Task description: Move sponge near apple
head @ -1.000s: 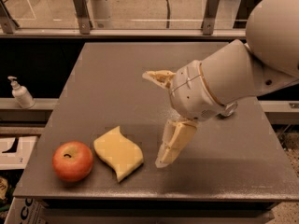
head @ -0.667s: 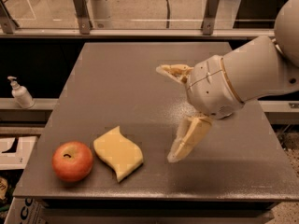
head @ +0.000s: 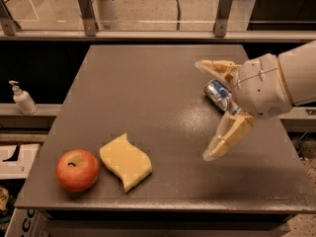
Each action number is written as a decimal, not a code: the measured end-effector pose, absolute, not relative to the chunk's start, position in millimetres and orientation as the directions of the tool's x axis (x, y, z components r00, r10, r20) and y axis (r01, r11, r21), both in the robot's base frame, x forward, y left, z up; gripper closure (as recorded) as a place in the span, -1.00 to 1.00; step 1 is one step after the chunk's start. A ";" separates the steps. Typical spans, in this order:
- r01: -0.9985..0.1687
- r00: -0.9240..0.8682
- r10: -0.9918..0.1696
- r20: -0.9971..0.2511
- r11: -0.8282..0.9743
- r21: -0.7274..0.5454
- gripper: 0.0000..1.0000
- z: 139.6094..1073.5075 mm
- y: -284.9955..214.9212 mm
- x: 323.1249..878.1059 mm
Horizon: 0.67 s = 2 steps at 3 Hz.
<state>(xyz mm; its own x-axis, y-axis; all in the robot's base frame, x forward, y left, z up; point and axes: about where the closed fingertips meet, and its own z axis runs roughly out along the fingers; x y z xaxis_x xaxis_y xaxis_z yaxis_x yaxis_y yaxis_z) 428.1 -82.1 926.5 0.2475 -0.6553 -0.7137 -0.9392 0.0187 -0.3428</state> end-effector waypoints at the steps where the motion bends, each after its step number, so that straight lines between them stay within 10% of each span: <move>1: -0.942 0.229 -0.620 -0.750 0.053 -0.332 -1.00 925.6 -103.1 437.3; 2: -0.944 0.213 -0.590 -0.779 0.081 -0.320 -1.00 921.5 -122.4 444.7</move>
Offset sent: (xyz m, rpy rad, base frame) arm 0.0259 -0.0677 -0.0118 0.1483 0.0334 -0.0582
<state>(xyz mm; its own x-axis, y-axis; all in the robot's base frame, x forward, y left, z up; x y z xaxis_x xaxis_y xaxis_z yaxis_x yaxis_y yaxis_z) 444.7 -122.4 921.5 0.2127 -0.5905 -0.7785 -0.9440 0.0815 -0.3197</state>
